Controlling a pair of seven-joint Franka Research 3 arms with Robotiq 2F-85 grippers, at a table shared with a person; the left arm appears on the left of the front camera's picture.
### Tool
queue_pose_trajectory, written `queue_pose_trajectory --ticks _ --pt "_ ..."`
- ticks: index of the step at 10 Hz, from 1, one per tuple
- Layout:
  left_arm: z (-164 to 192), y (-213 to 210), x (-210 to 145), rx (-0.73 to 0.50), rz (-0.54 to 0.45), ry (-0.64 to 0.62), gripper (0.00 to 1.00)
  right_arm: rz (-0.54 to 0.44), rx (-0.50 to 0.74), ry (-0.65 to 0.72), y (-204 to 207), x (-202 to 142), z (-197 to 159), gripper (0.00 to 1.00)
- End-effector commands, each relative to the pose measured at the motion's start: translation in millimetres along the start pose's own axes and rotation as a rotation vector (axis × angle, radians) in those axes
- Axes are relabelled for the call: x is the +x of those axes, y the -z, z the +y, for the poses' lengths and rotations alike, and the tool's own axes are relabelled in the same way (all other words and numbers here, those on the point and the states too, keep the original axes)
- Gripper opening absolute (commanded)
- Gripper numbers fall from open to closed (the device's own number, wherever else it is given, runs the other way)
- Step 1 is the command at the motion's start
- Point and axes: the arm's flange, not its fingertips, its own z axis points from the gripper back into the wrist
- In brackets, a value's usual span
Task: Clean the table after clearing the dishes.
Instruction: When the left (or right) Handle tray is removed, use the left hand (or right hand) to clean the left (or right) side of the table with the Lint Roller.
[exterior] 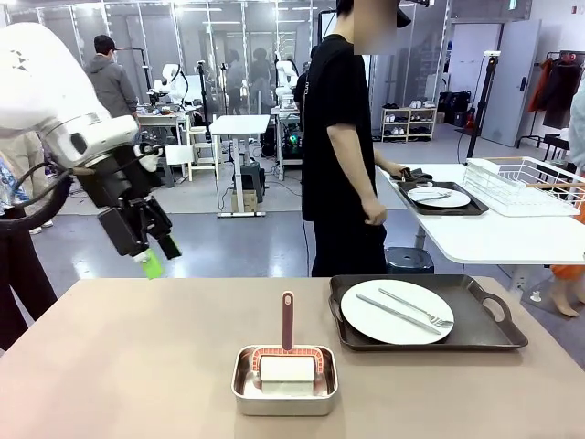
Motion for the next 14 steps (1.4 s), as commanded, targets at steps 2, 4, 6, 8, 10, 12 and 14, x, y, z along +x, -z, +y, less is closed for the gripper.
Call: queue_pose_trajectory --ticks 2,4,6,8,10,12,14 --pt "19 17 80 0.051 0.155 -0.005 1.00 -0.001 0.001 -0.006 0 -1 3 1.00" --pt "30 35 132 0.068 0.269 -0.016 1.00 -0.001 0.001 -0.006 0 -1 3 1.00" --pt "37 49 173 0.098 0.358 -0.004 1.00 -0.001 0.001 -0.006 0 -1 3 1.00" --pt "44 67 193 0.115 0.422 -0.003 1.00 -0.001 0.001 -0.006 0 -1 3 1.00" --pt "58 82 203 0.119 0.462 0.050 1.00 -0.001 0.001 -0.006 0 -1 3 1.00" --pt "72 99 208 0.118 0.479 0.109 1.00 -0.001 0.001 -0.006 0 -1 3 1.00" --pt "92 116 208 0.075 0.495 0.100 1.00 -0.001 0.001 -0.006 0 -1 3 1.00"
